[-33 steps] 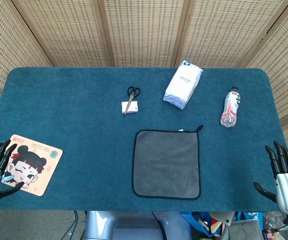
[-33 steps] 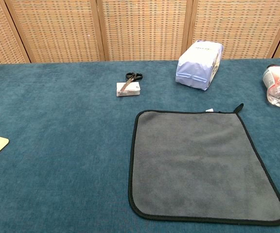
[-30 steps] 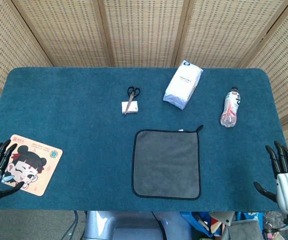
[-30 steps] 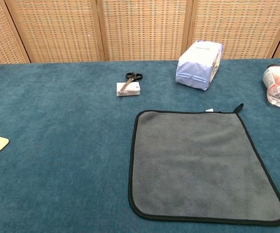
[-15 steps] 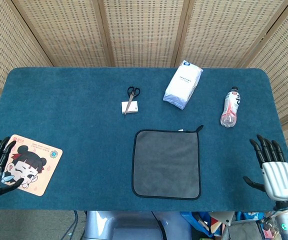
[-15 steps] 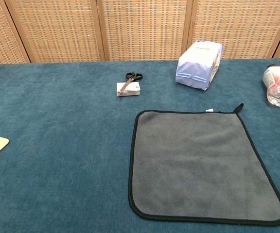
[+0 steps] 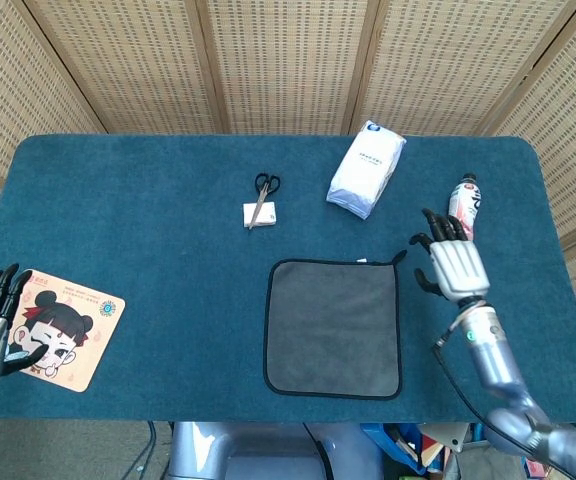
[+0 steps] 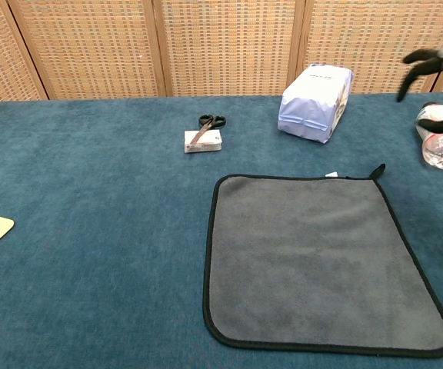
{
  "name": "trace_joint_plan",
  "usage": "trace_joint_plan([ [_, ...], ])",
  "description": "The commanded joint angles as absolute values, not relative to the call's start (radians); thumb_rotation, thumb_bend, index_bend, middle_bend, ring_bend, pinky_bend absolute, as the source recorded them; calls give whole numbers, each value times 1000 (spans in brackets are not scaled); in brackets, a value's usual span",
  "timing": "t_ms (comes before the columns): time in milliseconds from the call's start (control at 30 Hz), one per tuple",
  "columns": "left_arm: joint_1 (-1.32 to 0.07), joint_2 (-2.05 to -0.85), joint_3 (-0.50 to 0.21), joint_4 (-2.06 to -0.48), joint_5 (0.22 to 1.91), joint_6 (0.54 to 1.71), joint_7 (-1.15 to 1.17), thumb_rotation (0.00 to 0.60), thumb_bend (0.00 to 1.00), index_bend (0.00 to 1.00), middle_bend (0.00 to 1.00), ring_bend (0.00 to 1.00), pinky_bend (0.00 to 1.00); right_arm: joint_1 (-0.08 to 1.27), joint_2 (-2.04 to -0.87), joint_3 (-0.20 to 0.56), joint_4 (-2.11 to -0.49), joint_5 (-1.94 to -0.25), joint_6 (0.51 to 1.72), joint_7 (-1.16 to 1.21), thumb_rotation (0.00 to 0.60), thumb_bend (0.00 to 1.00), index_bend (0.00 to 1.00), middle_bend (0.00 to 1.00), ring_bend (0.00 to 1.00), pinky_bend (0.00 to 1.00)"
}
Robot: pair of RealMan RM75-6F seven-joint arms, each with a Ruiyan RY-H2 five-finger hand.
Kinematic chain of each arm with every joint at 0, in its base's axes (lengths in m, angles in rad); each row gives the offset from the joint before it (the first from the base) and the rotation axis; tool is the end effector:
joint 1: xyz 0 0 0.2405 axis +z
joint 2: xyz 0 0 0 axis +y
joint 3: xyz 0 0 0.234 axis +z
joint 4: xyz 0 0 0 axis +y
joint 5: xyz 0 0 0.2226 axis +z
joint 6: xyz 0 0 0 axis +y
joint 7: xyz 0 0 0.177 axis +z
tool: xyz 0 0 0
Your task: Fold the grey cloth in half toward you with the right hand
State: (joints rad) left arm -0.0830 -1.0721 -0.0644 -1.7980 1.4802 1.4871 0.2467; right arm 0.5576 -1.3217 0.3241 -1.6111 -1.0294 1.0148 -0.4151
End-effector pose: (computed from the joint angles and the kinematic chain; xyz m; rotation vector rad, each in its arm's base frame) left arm -0.2622 0.2129 0.1384 -1.4112 -0.8215 -0.8275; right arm -0.1819 -0.3770 0.0609 1.5674 -0.9385 0.8601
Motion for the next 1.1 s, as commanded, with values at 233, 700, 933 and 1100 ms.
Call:
trace_joint_plan([
  [233,-107,-1071,-85,-1792,1411,1441,250,600,146,0,0,0,0,774,-1589,336,-1353,-764,920,-629,600,474,329,0,0,0],
  [700,-122,-1070,-96,-1777,1359,1413,239,600,146,0,0,0,0,847,-1713,314,-1186,-646,889,-673,600,507,335,0,0,0],
  [933,-127,-1071,-97,-1775,1348,1407,240,600,147,0,0,0,0,862,-1749,300,-1144,-618,877,-675,600,507,365,0,0,0],
  [1100,-132,-1072,-96,-1774,1341,1401,243,600,146,0,0,0,0,869,-1761,294,-1128,-620,877,-671,600,507,370,0,0,0],
])
